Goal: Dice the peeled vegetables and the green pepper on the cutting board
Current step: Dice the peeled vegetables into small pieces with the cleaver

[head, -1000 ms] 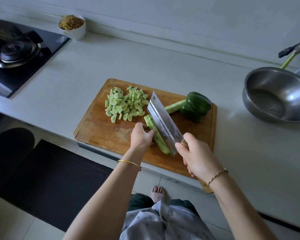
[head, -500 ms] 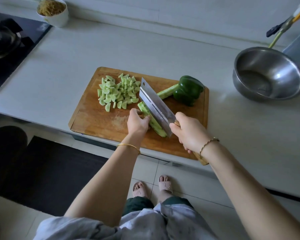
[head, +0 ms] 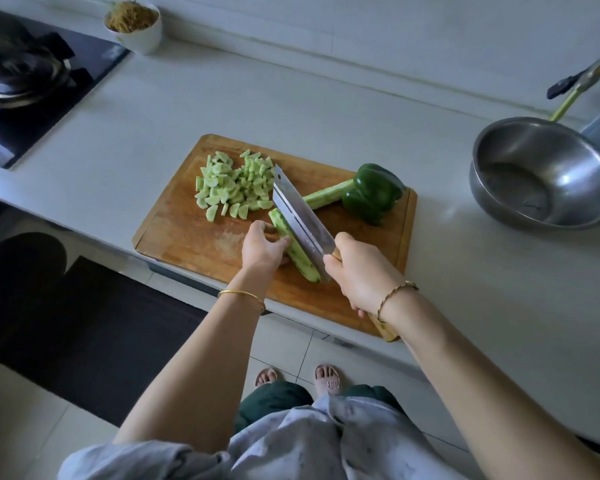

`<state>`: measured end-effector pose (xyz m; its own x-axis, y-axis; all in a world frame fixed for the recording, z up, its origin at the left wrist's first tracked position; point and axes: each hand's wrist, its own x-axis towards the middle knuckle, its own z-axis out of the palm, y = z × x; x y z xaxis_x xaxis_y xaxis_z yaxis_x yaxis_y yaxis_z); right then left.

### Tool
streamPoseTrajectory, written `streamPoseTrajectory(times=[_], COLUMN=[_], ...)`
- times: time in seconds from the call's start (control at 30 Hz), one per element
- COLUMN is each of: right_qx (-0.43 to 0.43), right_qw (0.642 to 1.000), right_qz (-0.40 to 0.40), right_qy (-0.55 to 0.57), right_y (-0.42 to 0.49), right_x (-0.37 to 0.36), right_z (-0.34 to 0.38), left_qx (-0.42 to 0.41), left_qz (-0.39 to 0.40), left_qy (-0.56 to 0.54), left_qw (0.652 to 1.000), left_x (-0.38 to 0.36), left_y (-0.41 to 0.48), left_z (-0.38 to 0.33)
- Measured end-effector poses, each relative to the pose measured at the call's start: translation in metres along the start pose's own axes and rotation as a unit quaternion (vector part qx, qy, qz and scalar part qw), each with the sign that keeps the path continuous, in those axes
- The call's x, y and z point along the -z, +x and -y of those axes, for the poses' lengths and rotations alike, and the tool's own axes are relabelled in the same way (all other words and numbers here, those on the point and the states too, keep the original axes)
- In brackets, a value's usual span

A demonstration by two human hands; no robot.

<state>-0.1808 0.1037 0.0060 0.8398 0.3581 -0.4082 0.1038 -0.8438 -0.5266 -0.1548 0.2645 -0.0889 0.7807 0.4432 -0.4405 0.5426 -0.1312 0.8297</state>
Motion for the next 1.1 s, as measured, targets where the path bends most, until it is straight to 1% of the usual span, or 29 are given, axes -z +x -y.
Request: streamPoseTrajectory(times=[0.2, 0.3, 0.47, 0.93, 1.1], right_qx=[-0.017, -0.015, -0.013, -0.003, -0.012], right_qw=[0.999, 0.999, 1.0, 0.999, 0.999], right_qz=[0.025, 0.027, 0.012, -0.037, -0.037], right_qy=[0.023, 0.017, -0.014, -0.018, -0.006], right_y=[0.011, 0.008, 0.005, 0.004, 0.007], right_x=[-0.005, -0.004, -0.012, -0.044, -0.044], right_z=[0.001, -0.003, 0.0, -0.012, -0.014], left_qx=[0.023, 0.028, 0.031, 0.03, 0.022], left_qz=[0.004, 0.005, 0.004, 0.012, 0.019], left_qy=[-0.027, -0.032, -0.031, -0.026, -0.033], left_qw=[0.999, 0.999, 0.999, 0.999, 0.999], left_x=[0.0, 0.0, 0.0, 0.003, 0.003], left_y=[-0.001, 0.0, 0.001, -0.002, -0.002], left_z=[-0.002, -0.001, -0.001, -0.002, -0.002])
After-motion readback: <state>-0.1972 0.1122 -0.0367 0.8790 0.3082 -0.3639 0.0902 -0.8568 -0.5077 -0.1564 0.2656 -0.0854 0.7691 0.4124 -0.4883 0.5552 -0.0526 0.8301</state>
